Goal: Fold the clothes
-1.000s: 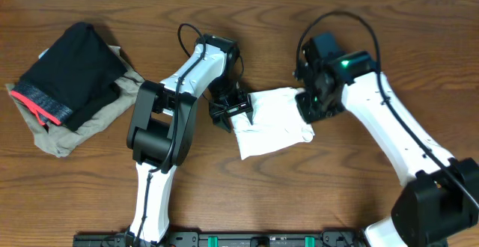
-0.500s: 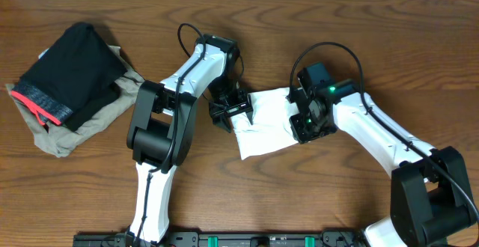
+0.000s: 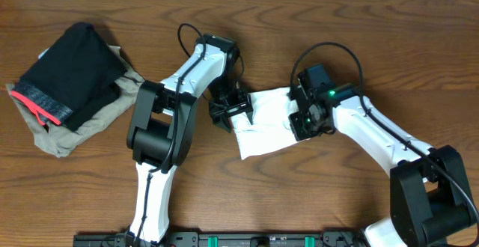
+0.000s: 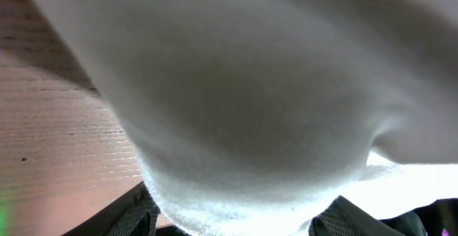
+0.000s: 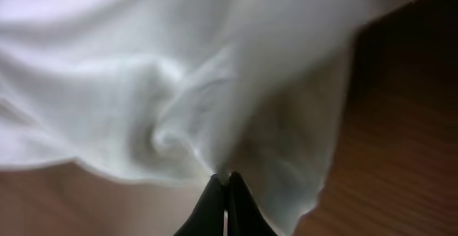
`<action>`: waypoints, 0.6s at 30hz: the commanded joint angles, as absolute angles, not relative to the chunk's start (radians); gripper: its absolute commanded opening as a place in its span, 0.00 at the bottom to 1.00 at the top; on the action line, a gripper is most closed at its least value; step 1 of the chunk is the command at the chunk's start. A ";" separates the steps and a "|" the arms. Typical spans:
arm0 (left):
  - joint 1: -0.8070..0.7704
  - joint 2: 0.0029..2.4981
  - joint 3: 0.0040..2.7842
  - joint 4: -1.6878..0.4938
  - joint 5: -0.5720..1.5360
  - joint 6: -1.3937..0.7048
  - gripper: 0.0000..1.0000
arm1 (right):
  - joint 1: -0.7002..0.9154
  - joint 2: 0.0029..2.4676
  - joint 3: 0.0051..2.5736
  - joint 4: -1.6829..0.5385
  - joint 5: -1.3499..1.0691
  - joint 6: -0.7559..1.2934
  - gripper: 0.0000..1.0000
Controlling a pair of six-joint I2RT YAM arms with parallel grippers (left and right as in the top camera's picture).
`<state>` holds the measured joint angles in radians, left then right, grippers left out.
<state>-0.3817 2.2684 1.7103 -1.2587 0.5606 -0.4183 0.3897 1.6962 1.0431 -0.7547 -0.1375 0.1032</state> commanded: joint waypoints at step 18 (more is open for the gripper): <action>-0.377 2.276 1.706 -1.260 0.533 -0.402 0.65 | 0.228 1.706 1.054 -0.672 -0.086 0.088 0.02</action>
<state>-0.3817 2.2684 1.7103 -1.2545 0.5621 -0.4149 0.2447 1.6962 1.0439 -0.6792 -0.1211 0.1017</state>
